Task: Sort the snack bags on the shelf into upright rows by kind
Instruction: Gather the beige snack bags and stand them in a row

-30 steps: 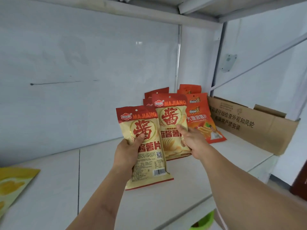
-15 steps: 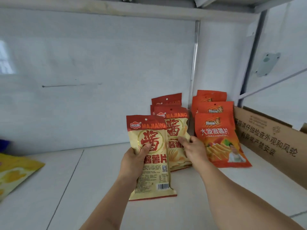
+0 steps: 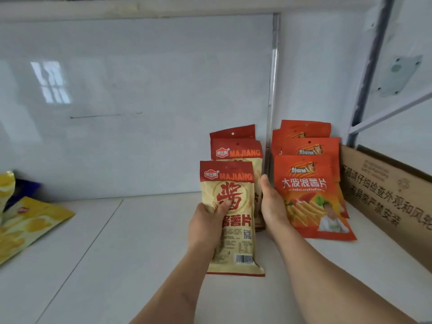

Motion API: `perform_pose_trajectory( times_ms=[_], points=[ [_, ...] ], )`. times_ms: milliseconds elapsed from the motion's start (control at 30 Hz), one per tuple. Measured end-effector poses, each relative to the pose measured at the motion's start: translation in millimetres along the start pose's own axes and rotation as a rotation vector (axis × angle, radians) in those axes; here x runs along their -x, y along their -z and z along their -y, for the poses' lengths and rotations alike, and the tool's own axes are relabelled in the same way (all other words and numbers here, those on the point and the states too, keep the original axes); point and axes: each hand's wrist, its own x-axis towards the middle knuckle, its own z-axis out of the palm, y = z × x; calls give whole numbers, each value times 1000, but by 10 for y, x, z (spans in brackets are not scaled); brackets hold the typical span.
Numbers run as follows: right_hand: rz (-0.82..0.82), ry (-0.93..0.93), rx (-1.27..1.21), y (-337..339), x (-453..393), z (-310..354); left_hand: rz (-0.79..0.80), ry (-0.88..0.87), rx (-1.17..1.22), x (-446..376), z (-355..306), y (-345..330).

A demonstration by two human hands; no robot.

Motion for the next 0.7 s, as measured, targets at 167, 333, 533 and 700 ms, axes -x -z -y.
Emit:
perform_pose_trajectory(
  times_ms=[167, 333, 533, 700],
  points=[
    [175, 34, -14, -19, -38, -80, -96, -55, -95, -38, -55, -152],
    [222, 34, -123, -6, -87, -152, -86, -77, -34, -103, -114, -285],
    [168, 55, -140, 39, -222, -194, -68, -36, 4, -247, -64, -417],
    [112, 66, -124, 3, -357, -255, 71, -64, -44, -290, -34, -355]
  ],
)
